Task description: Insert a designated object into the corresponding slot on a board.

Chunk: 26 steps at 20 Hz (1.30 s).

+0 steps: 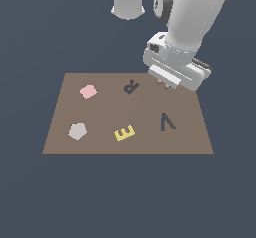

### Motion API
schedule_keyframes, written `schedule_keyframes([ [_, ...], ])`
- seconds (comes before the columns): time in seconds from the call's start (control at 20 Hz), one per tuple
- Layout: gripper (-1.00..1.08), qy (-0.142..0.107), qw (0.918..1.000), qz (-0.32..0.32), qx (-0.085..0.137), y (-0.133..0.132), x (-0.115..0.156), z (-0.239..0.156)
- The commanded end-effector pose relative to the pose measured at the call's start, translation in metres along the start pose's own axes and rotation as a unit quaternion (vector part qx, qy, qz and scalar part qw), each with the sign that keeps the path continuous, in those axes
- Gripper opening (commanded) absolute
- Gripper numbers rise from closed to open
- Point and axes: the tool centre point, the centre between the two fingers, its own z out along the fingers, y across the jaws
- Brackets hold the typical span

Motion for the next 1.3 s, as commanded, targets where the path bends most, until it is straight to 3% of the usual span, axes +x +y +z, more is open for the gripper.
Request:
schedule_keyframes([
  [0.0,-1.0,0.0,1.0,0.0,0.0,0.0,0.0,-0.003],
  [0.65,-1.0,0.0,0.9995,-0.03,0.0,-0.001,0.011,-0.003],
  [1.0,-1.0,0.0,0.996,-0.089,0.0,-0.006,0.033,-0.004],
  [1.25,-1.0,0.0,0.9884,-0.152,0.0,-0.014,0.055,-0.005],
])
